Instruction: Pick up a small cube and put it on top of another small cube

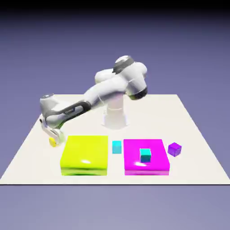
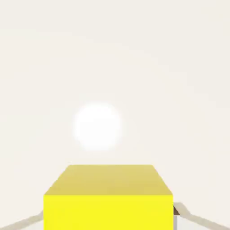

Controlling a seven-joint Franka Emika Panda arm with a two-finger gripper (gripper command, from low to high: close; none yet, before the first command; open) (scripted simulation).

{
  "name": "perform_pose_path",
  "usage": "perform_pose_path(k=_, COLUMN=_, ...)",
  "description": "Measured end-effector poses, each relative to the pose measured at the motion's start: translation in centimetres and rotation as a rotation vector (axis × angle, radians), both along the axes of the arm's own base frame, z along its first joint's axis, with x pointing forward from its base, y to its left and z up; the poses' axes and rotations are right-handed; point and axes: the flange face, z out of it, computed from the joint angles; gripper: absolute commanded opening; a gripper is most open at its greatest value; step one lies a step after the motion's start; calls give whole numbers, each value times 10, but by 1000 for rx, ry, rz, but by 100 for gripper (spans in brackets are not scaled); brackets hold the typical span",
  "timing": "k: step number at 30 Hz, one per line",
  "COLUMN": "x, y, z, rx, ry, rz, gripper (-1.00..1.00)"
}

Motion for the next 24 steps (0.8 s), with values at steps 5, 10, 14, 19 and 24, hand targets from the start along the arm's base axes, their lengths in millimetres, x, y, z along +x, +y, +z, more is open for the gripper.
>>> perform_pose_path(k=5, x=52, y=3, z=24, rx=-20, ry=-30, rz=276, gripper=-100)
perform_pose_path(k=10, x=130, y=27, z=38, rx=-53, ry=-64, rz=687, gripper=-100)
perform_pose_path(k=14, x=191, y=78, z=47, rx=-60, ry=-74, rz=1055, gripper=-100)
perform_pose_path(k=19, x=255, y=201, z=56, rx=-42, ry=-70, rz=1606, gripper=-100)
perform_pose_path(k=24, x=277, y=339, z=68, rx=-41, ry=-75, rz=2123, gripper=-100)
